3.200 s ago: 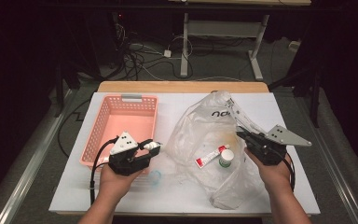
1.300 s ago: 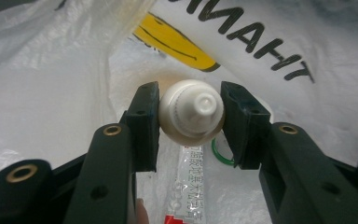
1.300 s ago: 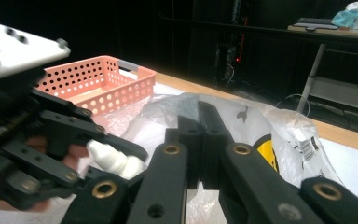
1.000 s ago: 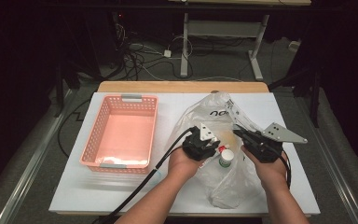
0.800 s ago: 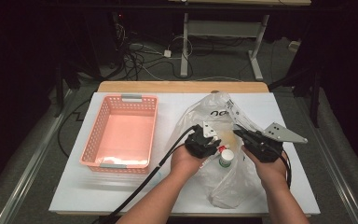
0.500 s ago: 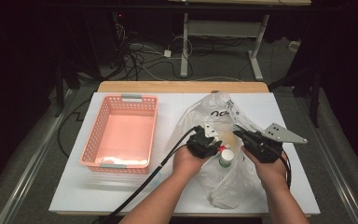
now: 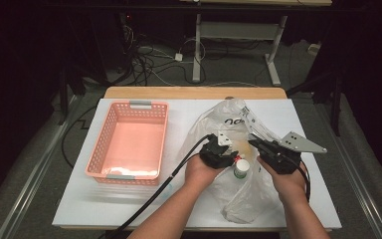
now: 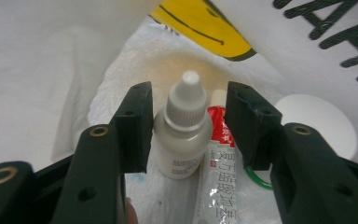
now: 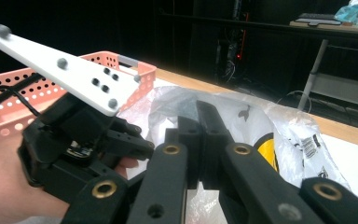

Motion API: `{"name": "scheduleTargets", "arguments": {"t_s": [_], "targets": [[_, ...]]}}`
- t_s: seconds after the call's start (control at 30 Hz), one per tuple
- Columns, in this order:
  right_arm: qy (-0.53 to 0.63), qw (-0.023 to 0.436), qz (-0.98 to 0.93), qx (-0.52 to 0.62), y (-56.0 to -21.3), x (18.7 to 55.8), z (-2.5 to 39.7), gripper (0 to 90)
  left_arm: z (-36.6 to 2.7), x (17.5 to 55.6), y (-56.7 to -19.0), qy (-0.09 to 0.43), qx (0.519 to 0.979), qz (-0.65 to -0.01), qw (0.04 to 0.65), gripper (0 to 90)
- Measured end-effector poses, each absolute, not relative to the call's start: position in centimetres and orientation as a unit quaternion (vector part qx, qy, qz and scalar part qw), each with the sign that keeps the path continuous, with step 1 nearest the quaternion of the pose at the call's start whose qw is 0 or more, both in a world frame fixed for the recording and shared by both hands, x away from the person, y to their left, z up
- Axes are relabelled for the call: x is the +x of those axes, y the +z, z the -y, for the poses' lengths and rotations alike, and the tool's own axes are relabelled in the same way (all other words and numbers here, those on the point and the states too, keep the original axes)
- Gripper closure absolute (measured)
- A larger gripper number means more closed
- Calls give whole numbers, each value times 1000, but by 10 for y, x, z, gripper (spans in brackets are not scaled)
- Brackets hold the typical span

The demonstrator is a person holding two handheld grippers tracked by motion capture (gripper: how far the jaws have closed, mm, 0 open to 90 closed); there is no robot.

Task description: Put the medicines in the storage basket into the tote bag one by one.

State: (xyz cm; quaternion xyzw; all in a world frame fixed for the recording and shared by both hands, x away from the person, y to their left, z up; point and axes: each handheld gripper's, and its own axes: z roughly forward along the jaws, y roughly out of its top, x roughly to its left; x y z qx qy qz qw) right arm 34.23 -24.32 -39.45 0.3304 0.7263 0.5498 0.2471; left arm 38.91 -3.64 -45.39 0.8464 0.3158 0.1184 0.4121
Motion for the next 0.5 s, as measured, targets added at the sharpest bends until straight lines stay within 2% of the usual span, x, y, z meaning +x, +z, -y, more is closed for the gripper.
{"name": "scheduleTargets", "arguments": {"t_s": [0.13,0.5], "targets": [[548,248,-727,331,-395,342,244,900,29,380,-446,120,844,-303,426,445],[545,251,-728,333,-396,342,245,900,-16,340,-427,127,824,-286,472,417]]}}
